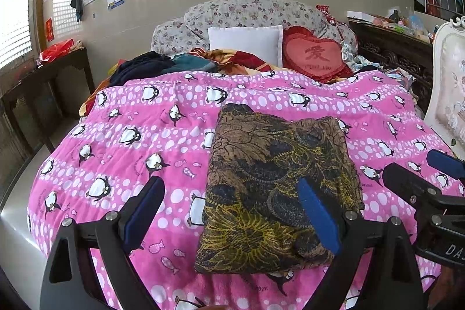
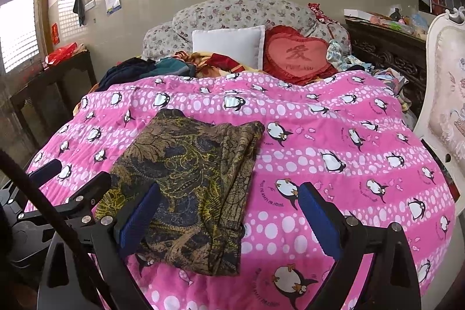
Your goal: Fold small clothes
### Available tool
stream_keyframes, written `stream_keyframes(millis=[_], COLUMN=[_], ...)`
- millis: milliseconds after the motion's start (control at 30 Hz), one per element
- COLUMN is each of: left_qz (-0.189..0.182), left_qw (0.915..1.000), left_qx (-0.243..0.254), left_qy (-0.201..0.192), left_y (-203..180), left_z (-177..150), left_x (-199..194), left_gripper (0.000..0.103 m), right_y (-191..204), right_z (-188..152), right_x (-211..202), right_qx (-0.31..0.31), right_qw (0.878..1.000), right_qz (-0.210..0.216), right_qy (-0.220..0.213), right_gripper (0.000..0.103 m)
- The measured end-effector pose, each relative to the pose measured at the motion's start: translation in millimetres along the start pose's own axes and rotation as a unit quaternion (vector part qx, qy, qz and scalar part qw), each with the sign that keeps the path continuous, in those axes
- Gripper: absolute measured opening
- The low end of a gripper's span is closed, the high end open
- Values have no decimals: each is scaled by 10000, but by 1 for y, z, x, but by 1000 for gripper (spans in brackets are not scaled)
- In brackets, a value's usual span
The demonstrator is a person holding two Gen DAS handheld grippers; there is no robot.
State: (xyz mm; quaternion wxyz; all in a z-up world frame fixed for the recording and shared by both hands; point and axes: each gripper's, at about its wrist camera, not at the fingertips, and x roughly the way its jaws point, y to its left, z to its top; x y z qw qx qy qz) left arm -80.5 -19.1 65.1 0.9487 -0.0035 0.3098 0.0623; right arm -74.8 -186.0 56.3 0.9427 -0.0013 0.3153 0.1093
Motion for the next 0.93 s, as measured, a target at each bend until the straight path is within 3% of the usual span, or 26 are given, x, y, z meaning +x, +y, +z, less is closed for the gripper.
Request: stream_keyframes(millis=[500,933], left_qz=[-14,-136], left_qw=[10000,9992], left_qx=[21,167], left_qy=[78,340], left_y=[3,8], left_z=[-5,-7], left_x=[9,44], left_gripper=[92,92], right_y=[-1,-14], right_z=[-1,-7], right_x=[10,36], right_qx=[-8,147], right_qw=[9999,9991], right_qz=[45,50], right_qy=[117,404], right_gripper=[98,98])
